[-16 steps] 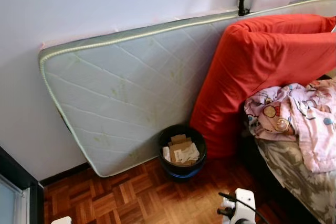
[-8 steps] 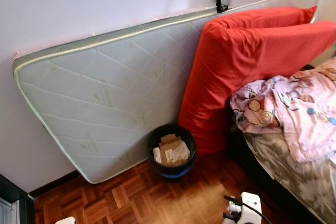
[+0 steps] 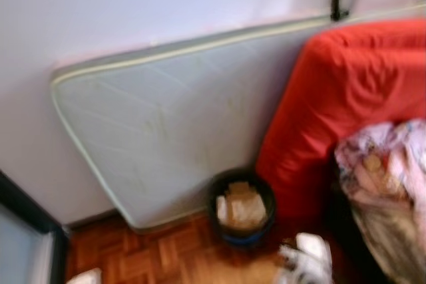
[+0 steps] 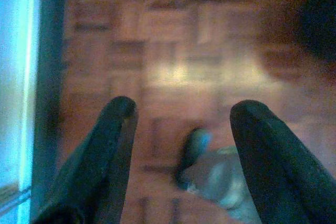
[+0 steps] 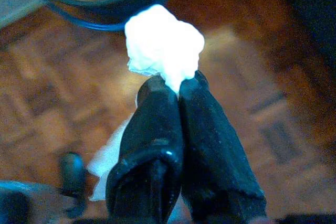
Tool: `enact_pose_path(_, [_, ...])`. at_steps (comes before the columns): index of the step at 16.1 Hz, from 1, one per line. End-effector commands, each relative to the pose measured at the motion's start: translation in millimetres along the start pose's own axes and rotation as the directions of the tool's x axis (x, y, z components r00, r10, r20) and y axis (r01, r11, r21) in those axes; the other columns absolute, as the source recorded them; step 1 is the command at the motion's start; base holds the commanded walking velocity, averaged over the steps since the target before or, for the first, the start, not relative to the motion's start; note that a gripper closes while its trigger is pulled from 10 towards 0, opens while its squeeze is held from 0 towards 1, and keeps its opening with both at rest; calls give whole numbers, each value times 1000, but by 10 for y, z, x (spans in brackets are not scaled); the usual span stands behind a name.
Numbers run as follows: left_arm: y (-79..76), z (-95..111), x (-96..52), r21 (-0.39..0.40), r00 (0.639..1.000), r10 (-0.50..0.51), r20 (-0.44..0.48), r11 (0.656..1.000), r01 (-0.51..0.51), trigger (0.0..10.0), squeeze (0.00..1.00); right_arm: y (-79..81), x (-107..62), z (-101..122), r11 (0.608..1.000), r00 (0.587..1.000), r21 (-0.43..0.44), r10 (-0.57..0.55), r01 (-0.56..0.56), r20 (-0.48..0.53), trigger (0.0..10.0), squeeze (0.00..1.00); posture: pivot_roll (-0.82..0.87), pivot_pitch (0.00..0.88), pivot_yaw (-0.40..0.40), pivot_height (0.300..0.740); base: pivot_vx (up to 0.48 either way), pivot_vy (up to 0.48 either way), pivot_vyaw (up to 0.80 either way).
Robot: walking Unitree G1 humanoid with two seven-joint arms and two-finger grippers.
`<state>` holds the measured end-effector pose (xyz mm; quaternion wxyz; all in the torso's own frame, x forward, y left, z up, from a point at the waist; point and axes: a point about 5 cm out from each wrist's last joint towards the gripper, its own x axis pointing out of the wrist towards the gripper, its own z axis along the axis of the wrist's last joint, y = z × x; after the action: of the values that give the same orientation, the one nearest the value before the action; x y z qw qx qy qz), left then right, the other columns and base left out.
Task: Clean up the room
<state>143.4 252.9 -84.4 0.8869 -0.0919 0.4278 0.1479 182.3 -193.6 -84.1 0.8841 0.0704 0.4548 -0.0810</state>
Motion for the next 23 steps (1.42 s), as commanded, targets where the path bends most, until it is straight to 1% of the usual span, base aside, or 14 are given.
enact_pose_path(1, [144,37,-18,21,999,35,1,999,-35,10000,0,167,26,118,999,999,12,40,-40,36,10000,0,127,0,1,740,341,0,0])
enact_pose_path(2, [133,103,-1,26,999,31,16,999,-31,10000,0,198,34,175,999,998,17,48,-49,51,10000,0,131,0,6,740,345,0,0])
enact_pose_path(3, [133,103,-1,26,999,31,16,999,-31,10000,0,198,34,175,999,998,17,48,-49,51,10000,0,131,0,6,740,345,0,0])
enact_pose_path(6, [103,140,13,23,999,28,27,999,-28,10000,0,229,44,336,997,991,-2,75,-76,112,10000,0,133,0,-6,740,344,0,0])
enact_pose_path(8, [-20,157,42,17,999,13,33,1000,-14,10000,0,185,44,372,997,990,-38,76,-72,117,10000,0,132,0,-23,740,326,0,0])
enact_pose_path(9, [-20,157,42,17,999,13,33,1000,-14,10000,0,185,44,372,997,990,-38,76,-72,117,10000,0,132,0,-23,740,322,0,0])
enact_pose_path(11, [-92,235,66,12,998,-7,61,1000,6,10000,0,264,50,518,992,980,-71,118,-108,160,10000,0,132,0,-32,740,322,0,694])
enact_pose_path(12, [-112,274,74,9,997,-13,75,1000,12,10000,0,285,51,564,992,977,-57,125,-116,171,10000,0,131,0,-33,740,319,0,800])
enact_pose_path(14, [-129,326,84,9,996,-19,92,1000,19,10000,0,323,51,615,988,971,-63,147,-138,186,10000,0,125,0,-33,740,315,0,800])
enact_pose_path(15, [-128,384,89,13,993,-28,112,1000,27,10000,0,334,50,647,988,968,-40,152,-146,198,10000,0,125,0,-35,740,311,0,0])
enact_pose_path(18, [-123,508,99,19,987,-40,155,999,38,10000,0,365,43,741,986,957,-54,165,-157,237,10000,0,128,0,-31,740,205,0,0])
enact_pose_path(20, [-262,715,118,45,965,-96,242,995,87,10000,0,391,29,870,985,938,-40,172,-168,299,10000,0,131,6,-21,740,0,0,0])
enact_pose_path(21, [-303,810,115,53,951,-114,289,993,104,10000,0,420,18,931,981,925,-41,191,-188,330,10000,0,144,39,-25,740,0,0,0])
enact_pose_path(23, [-411,1052,90,73,899,-140,416,990,120,10000,0,460,-5,1015,972,897,-62,234,-228,376,10000,0,167,76,-35,740,0,0,0])
